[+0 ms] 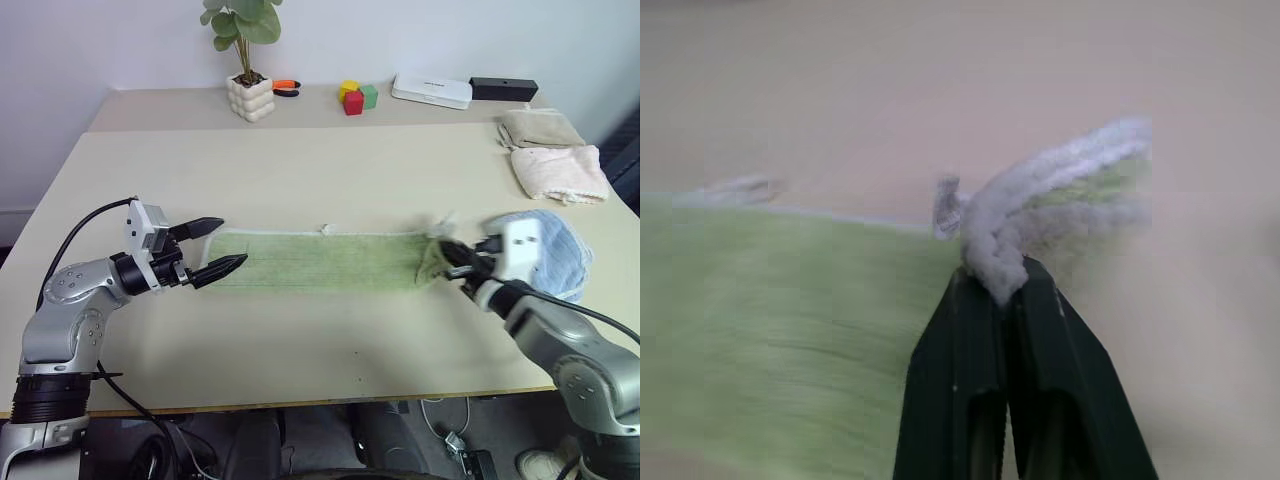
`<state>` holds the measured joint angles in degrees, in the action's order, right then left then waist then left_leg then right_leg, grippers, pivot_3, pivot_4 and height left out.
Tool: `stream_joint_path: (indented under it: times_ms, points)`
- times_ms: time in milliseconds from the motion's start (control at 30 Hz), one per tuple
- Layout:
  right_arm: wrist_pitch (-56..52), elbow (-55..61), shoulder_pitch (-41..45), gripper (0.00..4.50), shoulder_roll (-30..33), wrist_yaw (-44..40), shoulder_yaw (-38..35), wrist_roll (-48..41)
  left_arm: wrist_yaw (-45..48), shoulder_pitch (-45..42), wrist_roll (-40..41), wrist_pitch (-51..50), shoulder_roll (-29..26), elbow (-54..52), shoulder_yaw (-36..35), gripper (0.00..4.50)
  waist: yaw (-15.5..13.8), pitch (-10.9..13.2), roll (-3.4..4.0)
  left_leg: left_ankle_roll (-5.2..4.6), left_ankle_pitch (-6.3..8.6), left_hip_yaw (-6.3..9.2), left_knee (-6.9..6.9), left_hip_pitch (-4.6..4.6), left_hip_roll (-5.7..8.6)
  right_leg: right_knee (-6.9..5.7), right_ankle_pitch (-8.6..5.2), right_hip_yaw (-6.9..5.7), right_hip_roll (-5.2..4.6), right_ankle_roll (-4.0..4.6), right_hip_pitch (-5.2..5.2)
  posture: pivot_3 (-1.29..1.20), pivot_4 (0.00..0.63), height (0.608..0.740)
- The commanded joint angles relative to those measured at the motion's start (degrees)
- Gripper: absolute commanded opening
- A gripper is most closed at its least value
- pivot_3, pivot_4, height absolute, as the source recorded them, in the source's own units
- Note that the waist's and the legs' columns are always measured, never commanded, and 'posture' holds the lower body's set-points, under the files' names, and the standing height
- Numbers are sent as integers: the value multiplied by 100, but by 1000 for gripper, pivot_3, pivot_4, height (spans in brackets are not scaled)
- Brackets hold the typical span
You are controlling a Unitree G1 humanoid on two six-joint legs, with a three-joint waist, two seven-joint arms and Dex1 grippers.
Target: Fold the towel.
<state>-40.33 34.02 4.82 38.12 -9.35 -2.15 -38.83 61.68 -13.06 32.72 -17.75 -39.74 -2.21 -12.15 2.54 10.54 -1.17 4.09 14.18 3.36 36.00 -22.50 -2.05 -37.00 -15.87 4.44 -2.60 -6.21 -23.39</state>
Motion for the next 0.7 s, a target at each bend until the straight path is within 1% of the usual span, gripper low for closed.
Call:
stream_joint_path:
  times_ms: [33,133,267,400,700]
  points:
    - [271,337,168,28,240,-694,687,592,-50,-10,48,-27,-71,-197,-117,4500,-26,2,-6,0,0,1,0,-1,0,1,0,-1,0,-1,1,0,150,740]
    - [335,83,656,28,106,-1156,1241,892,-94,22,70,-80,-56,-288,-116,4500,-23,9,-16,0,0,0,7,-8,3,4,-1,-3,-6,-3,1,0,150,740]
    - [204,-446,1184,28,-593,-1321,1485,847,-164,44,91,-152,-41,-385,-104,4500,4,11,-19,0,0,2,7,-5,1,-1,0,-4,-4,-2,1,0,150,740]
    - [229,-733,1324,28,-885,-1482,1829,1215,-183,114,119,-220,-93,-513,-139,4500,-14,12,-19,0,0,2,4,-4,1,-2,1,-4,-3,-5,-1,0,150,740]
    - [300,-1211,1725,28,-1607,-1760,2301,1706,-240,191,152,-280,-103,-553,-227,4500,6,14,-19,0,0,4,3,-3,0,-9,2,-6,-1,-7,-3,0,150,740]
